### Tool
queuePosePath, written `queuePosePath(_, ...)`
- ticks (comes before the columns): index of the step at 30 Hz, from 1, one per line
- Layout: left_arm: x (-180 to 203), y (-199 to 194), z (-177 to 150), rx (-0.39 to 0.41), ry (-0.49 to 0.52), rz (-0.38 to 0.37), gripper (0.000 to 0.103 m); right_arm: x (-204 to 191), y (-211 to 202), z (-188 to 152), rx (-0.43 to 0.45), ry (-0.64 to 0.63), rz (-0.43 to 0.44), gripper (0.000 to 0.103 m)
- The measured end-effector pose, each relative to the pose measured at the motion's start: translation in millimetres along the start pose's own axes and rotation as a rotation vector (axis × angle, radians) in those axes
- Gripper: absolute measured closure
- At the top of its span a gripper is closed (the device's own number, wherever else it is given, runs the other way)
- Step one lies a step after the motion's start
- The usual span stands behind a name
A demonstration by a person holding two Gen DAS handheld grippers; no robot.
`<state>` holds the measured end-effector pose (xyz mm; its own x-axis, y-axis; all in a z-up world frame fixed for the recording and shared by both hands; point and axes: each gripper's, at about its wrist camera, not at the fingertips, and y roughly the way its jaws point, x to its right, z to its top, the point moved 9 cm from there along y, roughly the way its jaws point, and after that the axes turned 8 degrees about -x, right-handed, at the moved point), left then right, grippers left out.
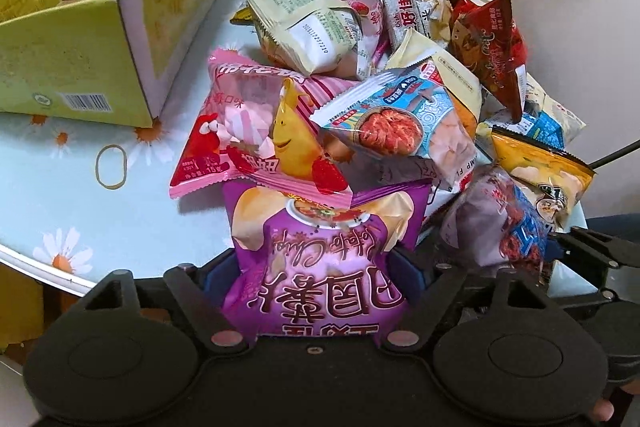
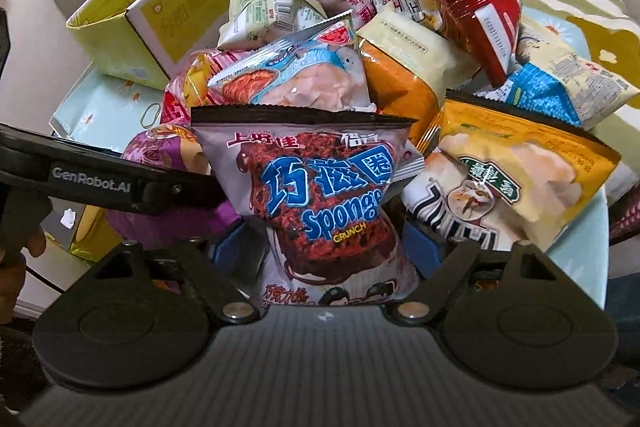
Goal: Organize snacks
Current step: 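Grasp purple snack bag with left gripper while right gripper grasps blue Sponge bag, then carry both bags into the yellow box and open both grippers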
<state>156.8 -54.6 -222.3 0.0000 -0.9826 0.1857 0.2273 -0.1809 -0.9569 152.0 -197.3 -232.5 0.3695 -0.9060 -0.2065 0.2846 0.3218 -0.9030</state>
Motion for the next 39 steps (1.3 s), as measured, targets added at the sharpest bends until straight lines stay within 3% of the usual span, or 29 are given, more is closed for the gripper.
queuePosePath(4,3,-4,0,0.001,0.004,-0.001,0.021,1,-3,-1,0.002,-0.006,0.011,0.027)
queuePosePath(7,7,-11,-2,0.005,0.008,-0.010,0.021,1,-10,-1,0.006,0.004,0.028,0.030)
queuePosePath(17,21,-47,-11,0.039,0.026,-0.028,0.022,2,-50,8,0.064,0.023,0.008,0.031)
queuePosePath(24,17,-91,-2,0.130,0.031,-0.034,0.022,-6,-81,34,0.129,0.011,-0.008,0.032)
queuePosePath(31,-27,-136,41,0.274,-0.005,0.007,0.022,-35,-101,83,0.189,-0.034,-0.028,0.032)
queuePosePath(39,-97,-178,116,0.407,-0.007,0.047,0.022,-88,-103,167,0.269,-0.067,-0.047,0.032)
